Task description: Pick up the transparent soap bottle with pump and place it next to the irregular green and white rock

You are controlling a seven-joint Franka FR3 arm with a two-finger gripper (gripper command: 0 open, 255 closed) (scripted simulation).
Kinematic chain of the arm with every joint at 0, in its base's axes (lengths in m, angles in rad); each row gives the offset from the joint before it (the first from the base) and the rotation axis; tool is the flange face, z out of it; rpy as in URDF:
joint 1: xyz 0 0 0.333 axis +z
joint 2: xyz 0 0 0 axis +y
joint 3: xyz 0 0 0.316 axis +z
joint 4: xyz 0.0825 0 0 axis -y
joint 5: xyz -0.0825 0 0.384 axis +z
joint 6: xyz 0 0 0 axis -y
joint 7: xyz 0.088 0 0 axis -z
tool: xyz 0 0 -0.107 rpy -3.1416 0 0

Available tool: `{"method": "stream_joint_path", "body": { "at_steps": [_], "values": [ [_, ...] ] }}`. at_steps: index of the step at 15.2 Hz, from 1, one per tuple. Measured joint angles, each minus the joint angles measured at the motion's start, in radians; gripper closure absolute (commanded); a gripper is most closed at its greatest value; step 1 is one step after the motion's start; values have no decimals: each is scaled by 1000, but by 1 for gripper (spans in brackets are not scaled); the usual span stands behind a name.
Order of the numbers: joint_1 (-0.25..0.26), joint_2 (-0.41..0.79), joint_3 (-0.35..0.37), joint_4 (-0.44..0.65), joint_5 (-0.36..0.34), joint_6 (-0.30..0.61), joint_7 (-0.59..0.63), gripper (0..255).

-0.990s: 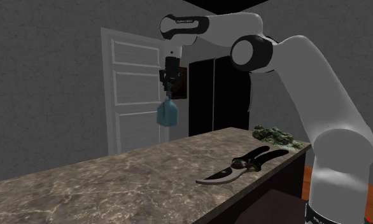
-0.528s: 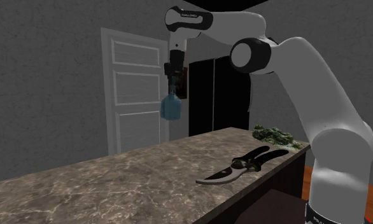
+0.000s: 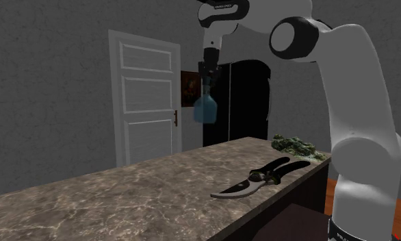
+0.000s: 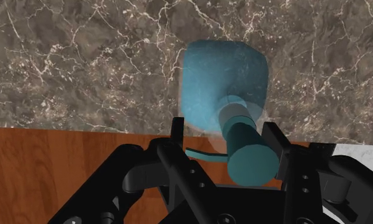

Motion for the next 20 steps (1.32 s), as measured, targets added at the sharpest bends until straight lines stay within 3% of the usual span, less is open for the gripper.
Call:
{"method": "stream_joint_path", "body": {
  "at_steps": [11,17,20],
  "values": [
    [-127,-150,-84,-88,-11,-82,-209,255],
    [-217,-154,-146,-29,-3,-160,-349,255],
    [-276,-110,-182,63,19,-217,-426,255]
  ]
}}
